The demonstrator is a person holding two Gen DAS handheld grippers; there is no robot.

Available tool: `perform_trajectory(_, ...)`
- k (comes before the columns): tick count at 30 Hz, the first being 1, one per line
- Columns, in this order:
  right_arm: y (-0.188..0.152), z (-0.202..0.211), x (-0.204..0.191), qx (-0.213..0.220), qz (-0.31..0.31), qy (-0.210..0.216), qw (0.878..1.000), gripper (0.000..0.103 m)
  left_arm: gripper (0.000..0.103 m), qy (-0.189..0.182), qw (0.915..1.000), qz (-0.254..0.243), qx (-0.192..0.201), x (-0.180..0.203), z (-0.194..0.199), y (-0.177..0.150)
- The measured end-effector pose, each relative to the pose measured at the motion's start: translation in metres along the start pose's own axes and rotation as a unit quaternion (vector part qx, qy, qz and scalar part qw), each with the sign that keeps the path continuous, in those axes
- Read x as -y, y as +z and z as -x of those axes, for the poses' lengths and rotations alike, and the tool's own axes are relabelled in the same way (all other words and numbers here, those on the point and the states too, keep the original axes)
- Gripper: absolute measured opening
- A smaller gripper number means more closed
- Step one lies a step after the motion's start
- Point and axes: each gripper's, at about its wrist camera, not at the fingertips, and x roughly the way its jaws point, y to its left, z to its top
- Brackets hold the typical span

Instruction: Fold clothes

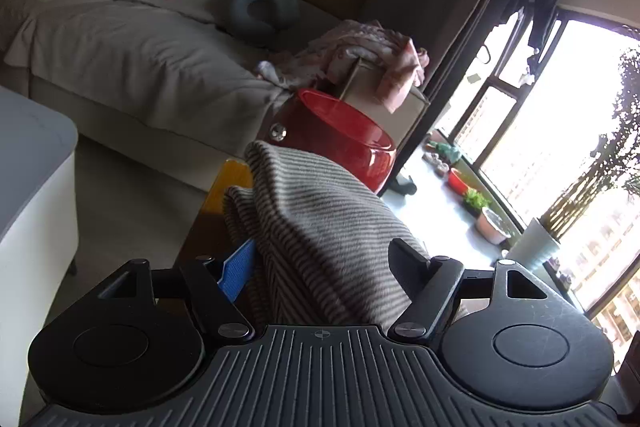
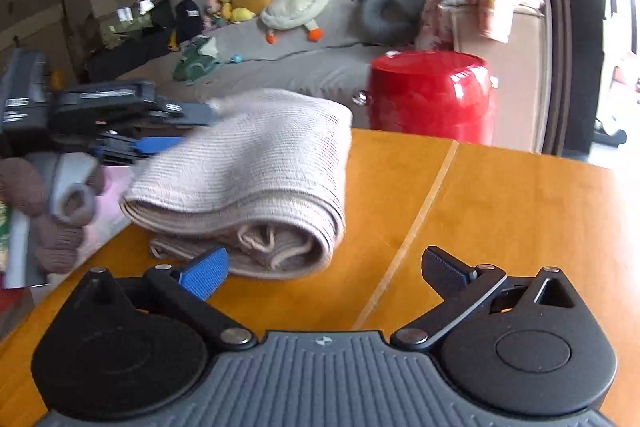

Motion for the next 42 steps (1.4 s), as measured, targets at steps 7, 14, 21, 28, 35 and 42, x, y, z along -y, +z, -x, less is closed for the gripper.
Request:
perform_trajectory(7,-0.029,0.031,0.007,-0.017,-0.048,-0.028,0.998,0.103,0.103,0.081,0.9959,0.021,-0.033,0.032,0.071,-0.084)
perform_trajectory(14,-0.064,0.079,-0.008,-0.015,-0.050,-0.038,0.998,0.103,0.103,0.157,0.9858,-0.055,-0.027,0.075,0.100,-0.148)
perform_trajectory(21,-0.086,0.107,-0.013,-0.009,-0.053,-0.085,0.995,0.103,0.103,0.200,0.9715,-0.112,-0.058,0.108,0.096,-0.166)
perform_trajectory(28,-0.085,0.097,-0.023,-0.028,-0.014,-0.123,0.992,0.103,0.103,0.217,0.9649,-0.132,-0.067,0.119,0.090,-0.172)
perform_trajectory(35,-0.087,0.089,-0.026,-0.037,0.002,-0.150,0.988,0.103,0.103,0.224,0.9639,-0.129,-0.065,0.122,0.088,-0.170)
perform_trajectory(42,-0.091,0.091,-0.026,-0.031,0.002,-0.153,0.988,0.103,0.103,0.227,0.9637,-0.126,-0.064,0.122,0.086,-0.170)
